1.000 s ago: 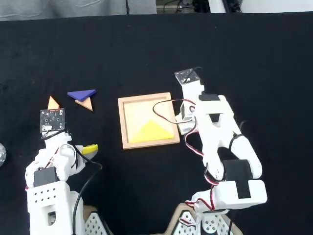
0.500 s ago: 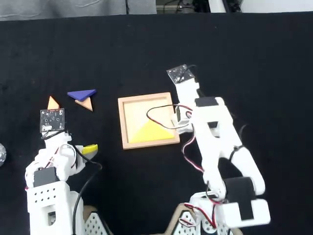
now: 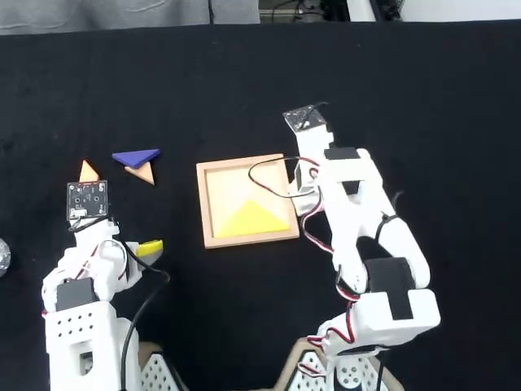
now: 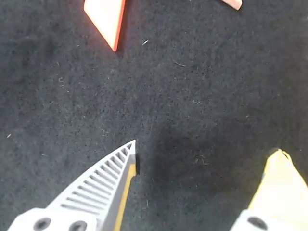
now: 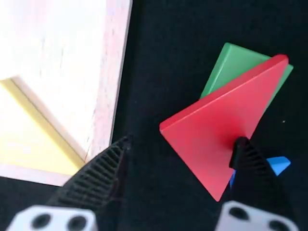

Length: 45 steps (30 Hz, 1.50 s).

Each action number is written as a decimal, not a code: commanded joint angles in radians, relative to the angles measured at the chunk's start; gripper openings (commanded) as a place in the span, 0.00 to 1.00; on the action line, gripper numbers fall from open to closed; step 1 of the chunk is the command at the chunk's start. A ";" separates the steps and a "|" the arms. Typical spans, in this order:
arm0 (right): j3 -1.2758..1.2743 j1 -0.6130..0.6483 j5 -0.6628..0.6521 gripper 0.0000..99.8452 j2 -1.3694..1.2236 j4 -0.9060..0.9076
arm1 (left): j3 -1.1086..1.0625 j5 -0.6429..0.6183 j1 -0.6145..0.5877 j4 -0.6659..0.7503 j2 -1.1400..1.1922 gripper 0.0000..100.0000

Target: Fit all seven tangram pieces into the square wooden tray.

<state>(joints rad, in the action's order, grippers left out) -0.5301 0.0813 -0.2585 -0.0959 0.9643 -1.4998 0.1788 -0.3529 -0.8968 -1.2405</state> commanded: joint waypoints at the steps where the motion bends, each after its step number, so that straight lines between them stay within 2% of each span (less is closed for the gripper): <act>1: 0.025 -0.014 -0.008 0.31 -0.018 0.006 | 0.008 0.000 -0.012 0.014 -0.011 0.40; 20: 0.028 -0.066 -0.008 0.31 -0.025 0.015 | 0.007 0.000 -0.012 0.014 -0.011 0.40; 31: 0.189 -0.103 0.000 0.31 -0.168 0.098 | 0.007 0.000 -0.012 0.014 -0.011 0.40; 45: 0.197 -0.137 0.000 0.12 -0.168 0.049 | -0.005 0.000 -0.007 0.020 -0.011 0.40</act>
<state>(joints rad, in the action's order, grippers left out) -0.3644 -0.0430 -0.2570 -0.2631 1.0441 -1.5121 0.1788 -0.3529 -0.8968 -1.2405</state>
